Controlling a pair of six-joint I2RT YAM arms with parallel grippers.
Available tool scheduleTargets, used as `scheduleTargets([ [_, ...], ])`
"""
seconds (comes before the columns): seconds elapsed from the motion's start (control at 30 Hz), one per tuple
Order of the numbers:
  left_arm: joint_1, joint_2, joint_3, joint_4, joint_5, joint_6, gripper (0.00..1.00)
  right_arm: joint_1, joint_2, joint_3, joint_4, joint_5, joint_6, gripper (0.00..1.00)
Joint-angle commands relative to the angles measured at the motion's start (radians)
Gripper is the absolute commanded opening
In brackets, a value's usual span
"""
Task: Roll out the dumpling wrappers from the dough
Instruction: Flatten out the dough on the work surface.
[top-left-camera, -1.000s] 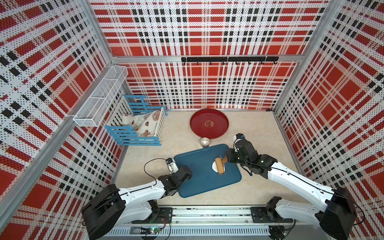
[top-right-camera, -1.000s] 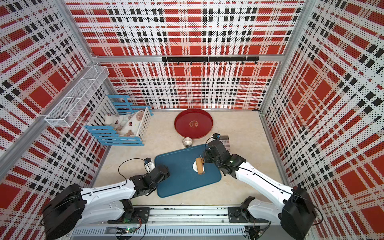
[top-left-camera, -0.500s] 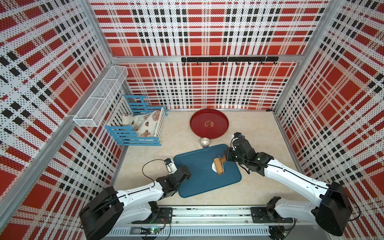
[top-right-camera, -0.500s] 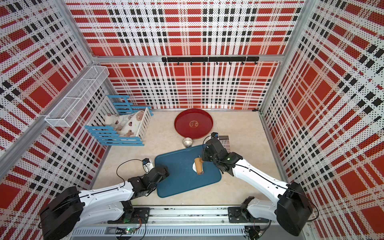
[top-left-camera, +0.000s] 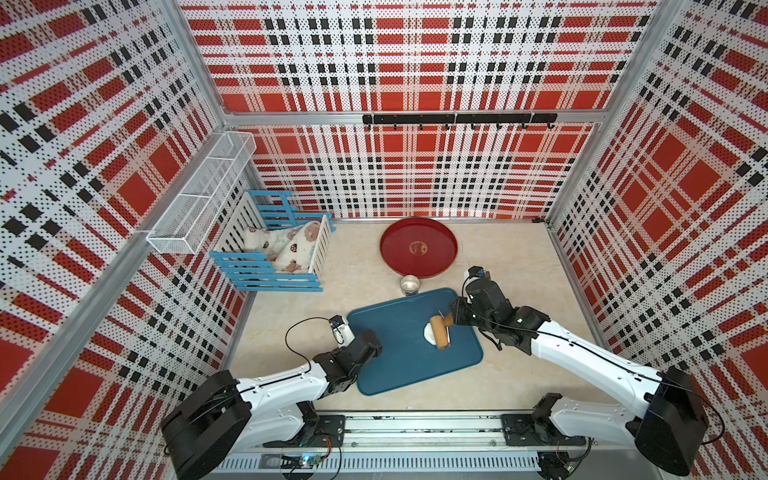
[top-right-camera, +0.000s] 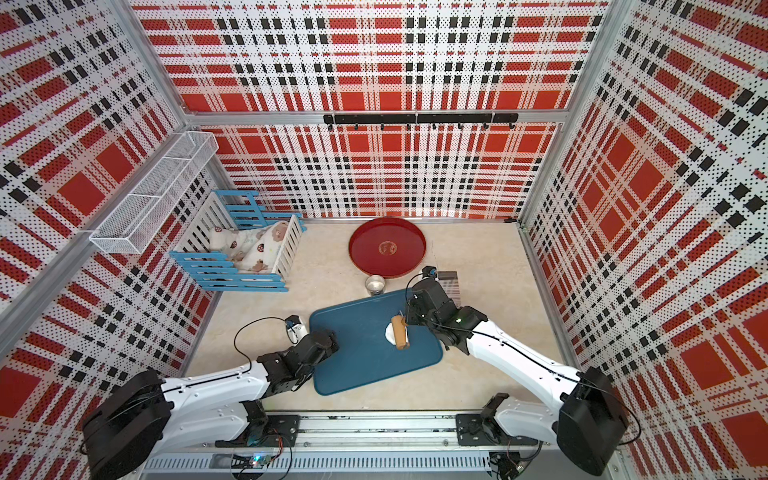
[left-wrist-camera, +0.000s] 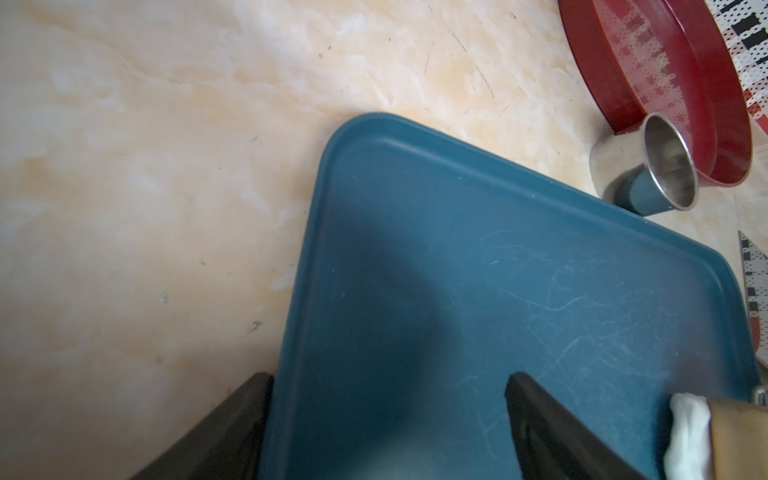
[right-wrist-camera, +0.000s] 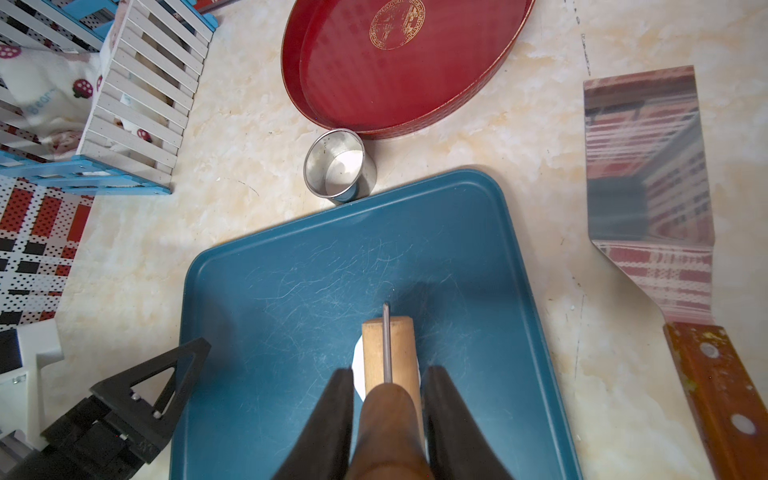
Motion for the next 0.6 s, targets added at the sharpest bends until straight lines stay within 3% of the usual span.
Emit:
scheduleTargets([
  [0.0, 0.004, 0.0, -0.006, 0.019, 0.03, 0.002, 0.91, -0.013, -0.005, -0.037, -0.132, 0.057, -0.046, 0.0],
  [0.33, 0.009, 0.0, -0.014, 0.028, 0.032, 0.003, 0.91, -0.016, -0.001, -0.033, -0.101, -0.017, -0.045, 0.0],
  [0.57, 0.013, -0.003, -0.019, 0.031, 0.036, 0.007, 0.91, -0.026, -0.048, 0.005, -0.096, 0.007, -0.038, 0.0],
])
